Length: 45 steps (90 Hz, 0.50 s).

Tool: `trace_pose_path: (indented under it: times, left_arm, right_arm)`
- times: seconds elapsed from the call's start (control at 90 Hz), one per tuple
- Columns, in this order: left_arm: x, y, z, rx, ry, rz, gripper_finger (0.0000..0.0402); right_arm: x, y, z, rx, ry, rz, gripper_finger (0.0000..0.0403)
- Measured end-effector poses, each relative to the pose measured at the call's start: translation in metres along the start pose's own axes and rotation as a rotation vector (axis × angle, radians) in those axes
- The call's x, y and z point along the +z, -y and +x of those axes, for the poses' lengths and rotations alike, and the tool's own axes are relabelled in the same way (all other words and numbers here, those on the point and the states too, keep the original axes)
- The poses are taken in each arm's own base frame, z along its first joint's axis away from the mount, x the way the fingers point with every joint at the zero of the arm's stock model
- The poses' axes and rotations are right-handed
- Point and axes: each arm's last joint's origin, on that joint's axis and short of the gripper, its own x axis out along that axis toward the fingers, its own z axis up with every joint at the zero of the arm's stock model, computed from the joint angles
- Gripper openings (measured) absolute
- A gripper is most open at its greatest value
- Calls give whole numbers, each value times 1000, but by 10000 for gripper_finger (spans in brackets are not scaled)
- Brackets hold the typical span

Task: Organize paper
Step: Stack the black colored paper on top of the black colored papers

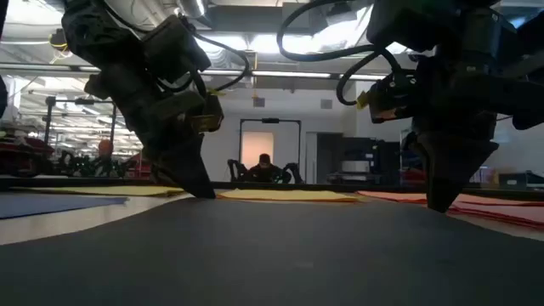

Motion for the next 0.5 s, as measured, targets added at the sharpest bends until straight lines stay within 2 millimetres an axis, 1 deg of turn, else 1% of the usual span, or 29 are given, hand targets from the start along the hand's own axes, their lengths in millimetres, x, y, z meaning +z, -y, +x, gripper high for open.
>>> trace_pose_path:
  times: [0.156, 0.5]
  left_arm:
    - [-2, 3, 0, -8, -7, 4, 0]
    - [-2, 3, -1, -31, -24, 2, 0]
  right_arm:
    - [0, 0, 0, -3, -5, -2, 0]
    - [-1, 1, 0, -9, -12, -3, 0]
